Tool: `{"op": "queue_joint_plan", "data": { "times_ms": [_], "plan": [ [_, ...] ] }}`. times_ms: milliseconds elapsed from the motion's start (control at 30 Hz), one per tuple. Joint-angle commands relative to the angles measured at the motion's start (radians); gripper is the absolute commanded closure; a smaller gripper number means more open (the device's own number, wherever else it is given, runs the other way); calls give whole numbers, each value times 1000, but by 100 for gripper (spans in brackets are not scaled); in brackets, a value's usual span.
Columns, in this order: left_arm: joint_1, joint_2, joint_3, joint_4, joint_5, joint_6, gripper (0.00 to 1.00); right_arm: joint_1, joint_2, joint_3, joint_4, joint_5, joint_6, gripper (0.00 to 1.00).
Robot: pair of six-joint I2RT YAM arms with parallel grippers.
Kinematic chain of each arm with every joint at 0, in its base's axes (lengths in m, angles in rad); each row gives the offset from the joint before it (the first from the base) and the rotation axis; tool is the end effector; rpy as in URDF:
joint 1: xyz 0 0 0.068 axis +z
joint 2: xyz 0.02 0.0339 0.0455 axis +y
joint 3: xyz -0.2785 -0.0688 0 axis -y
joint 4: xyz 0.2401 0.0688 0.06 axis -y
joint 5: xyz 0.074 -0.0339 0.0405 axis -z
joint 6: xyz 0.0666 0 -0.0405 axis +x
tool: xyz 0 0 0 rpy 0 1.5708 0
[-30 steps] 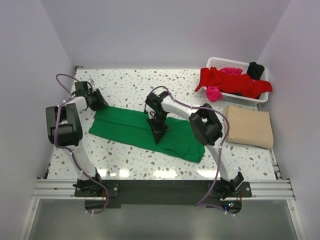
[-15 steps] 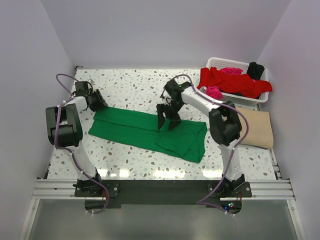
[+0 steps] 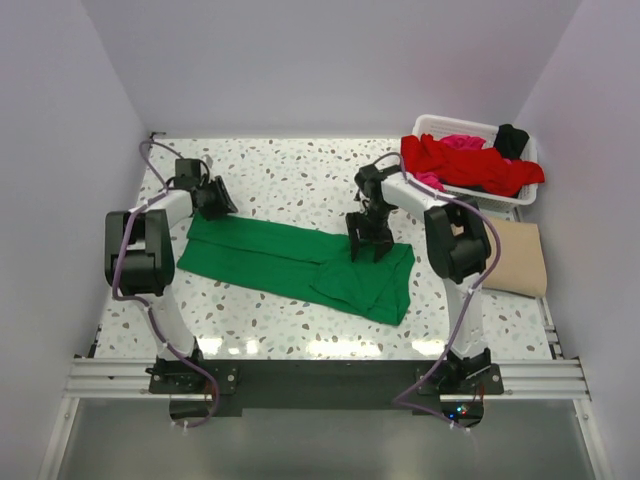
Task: Fold and stack the t-shirts
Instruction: Fold the tshirt
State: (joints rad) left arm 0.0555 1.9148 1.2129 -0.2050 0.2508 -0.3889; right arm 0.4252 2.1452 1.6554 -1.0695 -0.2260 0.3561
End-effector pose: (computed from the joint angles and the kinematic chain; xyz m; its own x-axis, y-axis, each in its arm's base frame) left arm 0.4216 0.0069 0.1574 -0.7652 -0.4104 -0.4961 -0.2066 0.8863 -0.4145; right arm 0.3701 0.1840 0.1484 -0.9947 -0.0775 0.0673 -0.0614 0.9749 0.2140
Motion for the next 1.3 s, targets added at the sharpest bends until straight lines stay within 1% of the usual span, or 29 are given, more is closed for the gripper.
{"op": "queue_joint_plan", "data": {
  "times_ms": [0, 133, 167, 233, 267, 367, 400, 433, 500, 533, 567, 667, 767, 867, 933, 1033, 1067, 1133, 1167, 1200, 1267],
  "plan": [
    [9, 3, -21, 1, 8, -47, 57, -16, 48, 95, -35, 112, -58, 33],
    [9, -7, -65, -33, -62, -54, 57, -20, 120, 156, -9, 212, -69, 33],
    [9, -16, -79, -43, -100, -56, 58, -22, 152, 170, 2, 255, -69, 33],
    [10, -34, -124, -62, -142, -67, 59, -20, 192, 245, 25, 295, -77, 33],
    [12, -61, -153, -65, -175, -77, 59, -20, 246, 327, 13, 327, -83, 33],
    [12, -126, -205, -76, -223, -96, 59, -22, 323, 452, 19, 359, -89, 32],
    [12, -140, -217, -82, -234, -100, 59, -22, 382, 546, 17, 375, -94, 32],
    [12, -155, -229, -86, -243, -106, 59, -23, 410, 599, 13, 385, -98, 32],
    [12, -198, -268, -96, -248, -125, 59, -35, 482, 720, 13, 376, -100, 32],
    [12, -213, -280, -97, -248, -131, 59, -42, 496, 740, 17, 360, -92, 32],
    [12, -252, -306, -99, -277, -137, 58, -49, 507, 751, 28, 349, -85, 32],
    [4, -341, -335, -91, -286, -131, 58, -62, 516, 779, 78, 280, -89, 32],
    [-20, -410, -313, -108, -301, -88, 57, -66, 481, 790, 143, 205, -101, 31],
    [-46, -433, -262, -134, -301, -45, 57, -69, 427, 793, 204, 99, -105, 31],
    [-109, -431, -234, -157, -301, -31, 57, -68, 400, 790, 236, 59, -100, 30],
    [-166, -430, -217, -148, -266, -16, 57, -69, 338, 768, 263, 11, -83, 30],
    [-172, -419, -231, -139, -216, -21, 57, -68, 302, 755, 269, 5, -82, 30],
    [-177, -407, -265, -88, -159, -44, 57, -68, 256, 693, 287, 1, -80, 29],
    [-177, -395, -312, -58, -109, -71, 57, -68, 236, 638, 293, 1, -77, 29],
    [-177, -389, -329, -16, -90, -80, 57, -68, 188, 608, 307, -3, -78, 29],
    [-177, -378, -355, 2, -58, -102, 57, -69, 141, 510, 319, 7, -77, 29]
  ]
}}
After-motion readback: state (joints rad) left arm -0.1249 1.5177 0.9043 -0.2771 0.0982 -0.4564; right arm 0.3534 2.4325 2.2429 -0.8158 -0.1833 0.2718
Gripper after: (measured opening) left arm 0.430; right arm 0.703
